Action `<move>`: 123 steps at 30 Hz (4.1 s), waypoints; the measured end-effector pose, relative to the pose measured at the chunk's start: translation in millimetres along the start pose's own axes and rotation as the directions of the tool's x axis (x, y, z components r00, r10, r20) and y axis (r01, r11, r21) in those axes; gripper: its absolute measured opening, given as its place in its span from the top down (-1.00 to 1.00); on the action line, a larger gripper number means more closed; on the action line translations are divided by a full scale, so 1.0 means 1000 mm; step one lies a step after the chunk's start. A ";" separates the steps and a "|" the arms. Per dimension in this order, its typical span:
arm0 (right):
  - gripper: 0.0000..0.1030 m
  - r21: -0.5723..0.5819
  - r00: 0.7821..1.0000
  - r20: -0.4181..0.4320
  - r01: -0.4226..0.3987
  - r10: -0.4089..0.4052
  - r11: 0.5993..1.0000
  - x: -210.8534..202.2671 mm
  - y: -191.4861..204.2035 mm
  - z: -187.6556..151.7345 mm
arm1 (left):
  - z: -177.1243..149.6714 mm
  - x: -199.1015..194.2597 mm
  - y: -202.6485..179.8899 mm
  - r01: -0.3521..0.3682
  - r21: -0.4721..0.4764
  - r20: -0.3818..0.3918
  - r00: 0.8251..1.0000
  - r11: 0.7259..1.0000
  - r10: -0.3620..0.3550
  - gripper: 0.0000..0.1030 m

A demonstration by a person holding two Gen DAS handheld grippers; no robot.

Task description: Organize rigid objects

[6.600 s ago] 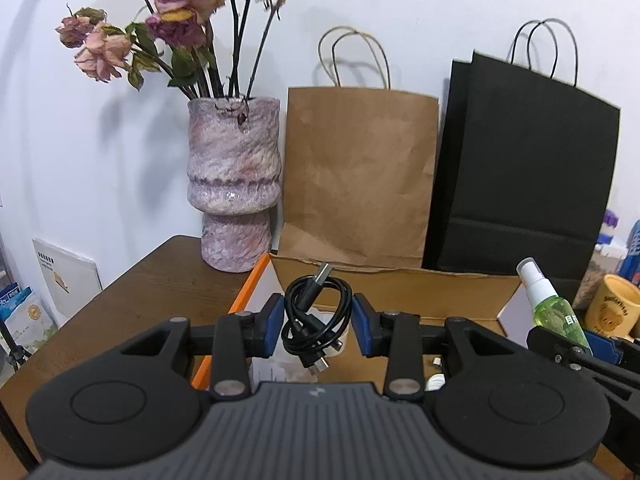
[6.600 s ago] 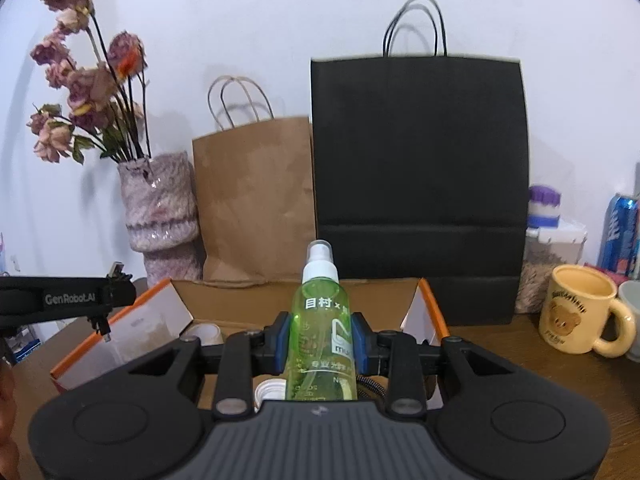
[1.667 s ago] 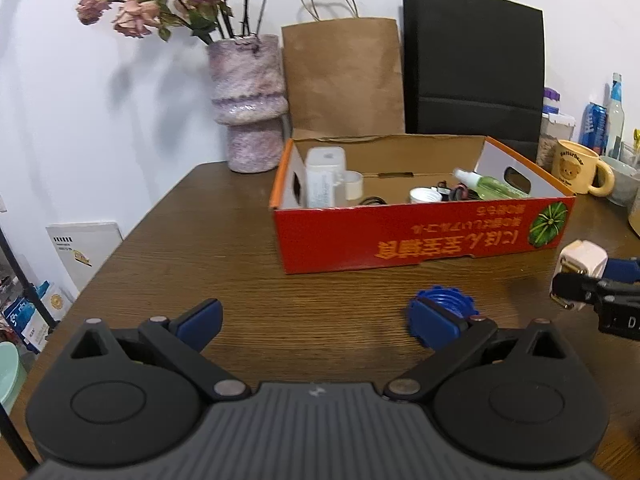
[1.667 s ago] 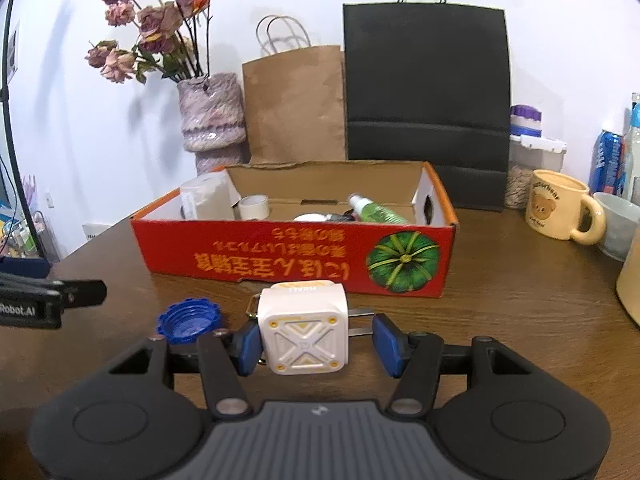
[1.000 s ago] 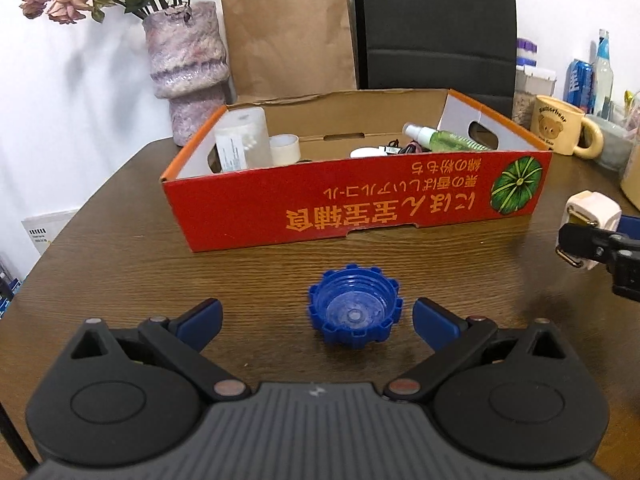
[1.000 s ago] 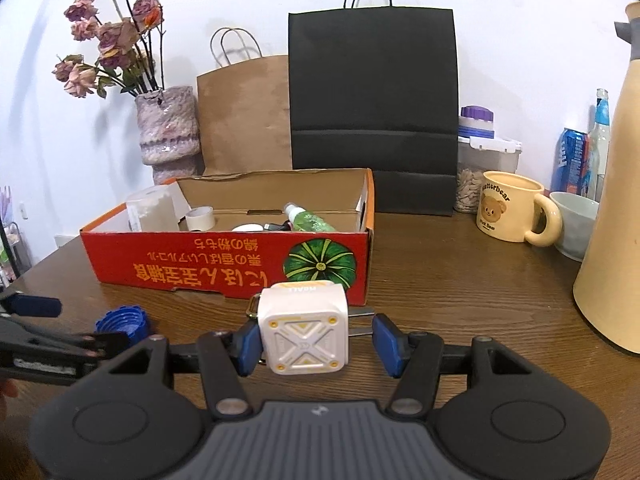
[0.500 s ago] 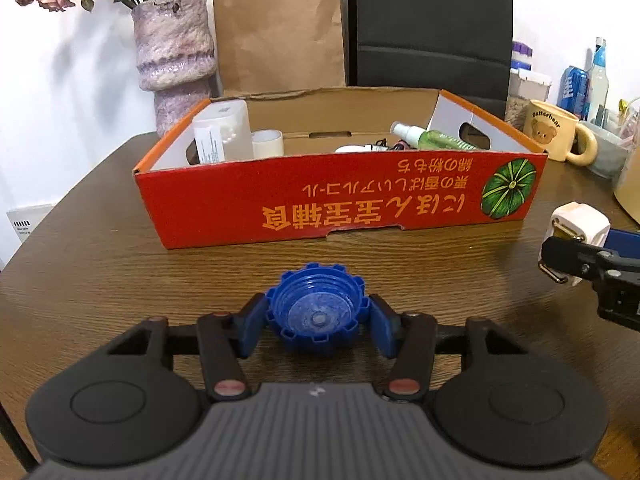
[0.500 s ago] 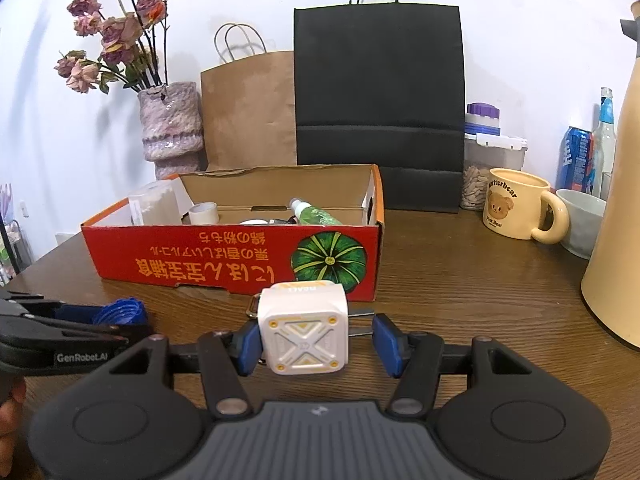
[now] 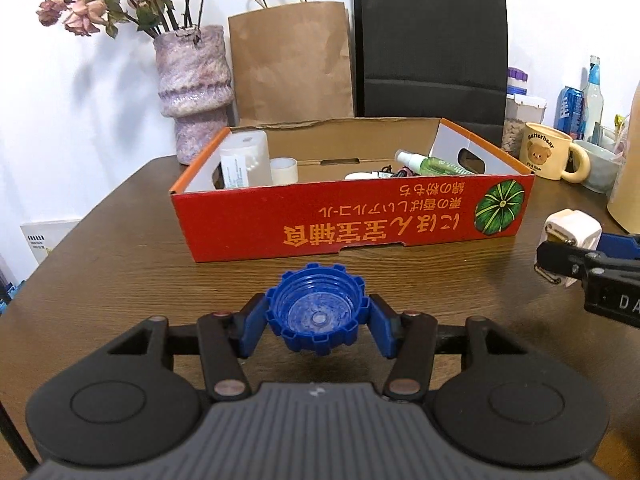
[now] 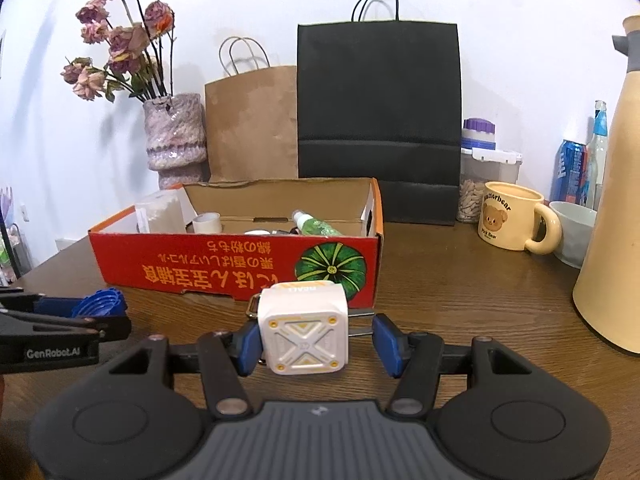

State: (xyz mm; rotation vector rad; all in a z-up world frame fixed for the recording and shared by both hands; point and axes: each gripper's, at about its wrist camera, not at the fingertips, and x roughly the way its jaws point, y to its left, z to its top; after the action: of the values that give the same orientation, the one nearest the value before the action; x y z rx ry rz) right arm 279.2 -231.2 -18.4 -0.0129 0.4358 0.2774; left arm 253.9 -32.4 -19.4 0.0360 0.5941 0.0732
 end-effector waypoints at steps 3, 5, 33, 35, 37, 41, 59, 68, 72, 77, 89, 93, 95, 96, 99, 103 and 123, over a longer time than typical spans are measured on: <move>-0.10 -0.002 1.000 0.018 -0.007 0.007 1.000 -0.008 0.002 0.003 | 0.002 -0.007 0.004 -0.009 -0.001 0.011 1.000 1.000 0.009 -0.08; -0.10 -0.005 1.000 0.024 -0.011 0.011 1.000 -0.012 0.004 0.004 | 0.003 -0.011 0.006 -0.012 -0.004 0.016 1.000 1.000 0.012 -0.08; -0.10 -0.022 0.992 0.115 -0.056 0.059 0.998 -0.012 0.037 0.054 | 0.064 -0.040 0.013 0.002 -0.021 0.185 0.983 1.000 0.002 -0.08; -0.10 -0.021 0.991 0.121 -0.054 0.056 0.998 -0.008 0.038 0.060 | 0.070 -0.039 0.012 -0.002 -0.026 0.203 0.979 1.000 0.007 -0.08; -0.10 -0.017 0.991 0.127 -0.049 0.051 0.999 -0.003 0.038 0.065 | 0.075 -0.037 0.011 -0.005 -0.033 0.216 0.976 0.999 0.012 -0.07; -0.10 0.005 0.991 0.129 -0.042 0.041 0.999 0.009 0.035 0.076 | 0.088 -0.028 0.009 -0.014 -0.055 0.232 0.972 0.998 0.027 -0.08; -0.10 0.018 0.993 0.114 -0.035 0.032 0.999 0.091 0.029 0.108 | 0.128 0.041 0.015 -0.054 -0.104 0.232 0.970 0.993 0.077 -0.07; -0.10 -0.027 0.995 0.099 -0.023 0.026 0.999 0.126 0.033 0.113 | 0.137 0.076 0.019 -0.085 -0.087 0.200 0.974 0.993 0.101 -0.07; -0.10 -0.041 0.996 0.085 -0.029 0.032 0.999 0.140 0.033 0.116 | 0.139 0.090 0.022 -0.096 -0.078 0.186 0.976 0.992 0.109 -0.08; -0.10 -0.065 0.997 0.066 -0.020 0.024 0.998 0.155 0.034 0.116 | 0.139 0.106 0.024 -0.101 -0.065 0.169 0.979 0.993 0.111 -0.07; -0.11 -0.065 1.000 0.012 -0.013 0.014 0.998 0.165 0.029 0.106 | 0.135 0.117 0.026 -0.100 -0.043 0.149 0.983 0.994 0.106 -0.09; -0.12 -0.037 1.000 -0.011 -0.011 0.011 0.999 0.168 0.024 0.104 | 0.135 0.117 0.027 -0.109 -0.043 0.153 0.982 0.993 0.114 -0.35; -0.25 -0.029 1.000 -0.018 -0.007 0.007 1.000 0.169 0.021 0.103 | 0.135 0.115 0.028 -0.114 -0.044 0.161 0.980 0.993 0.119 -0.54; -0.36 -0.023 1.000 -0.009 -0.003 0.003 1.000 0.168 0.020 0.103 | 0.135 0.114 0.029 -0.113 -0.045 0.166 0.979 0.993 0.119 -0.64; -0.88 -0.016 1.000 0.024 0.000 0.000 1.000 0.163 0.018 0.105 | 0.135 0.112 0.034 -0.118 -0.058 0.176 0.976 0.991 0.126 -1.00; -1.00 -0.009 0.999 0.033 0.017 -0.016 1.000 0.161 0.016 0.107 | 0.137 0.111 0.039 -0.111 -0.082 0.176 0.977 0.991 0.124 -1.00; -1.00 0.001 0.997 0.066 0.040 -0.040 0.999 0.138 0.011 0.111 | 0.136 0.090 0.043 -0.097 -0.087 0.195 0.974 0.992 0.112 -1.00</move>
State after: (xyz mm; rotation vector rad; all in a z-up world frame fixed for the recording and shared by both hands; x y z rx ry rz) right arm 442.0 -176.3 25.3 -0.0129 0.3691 0.2379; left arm 402.1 15.7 45.0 -0.0001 0.3882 0.1922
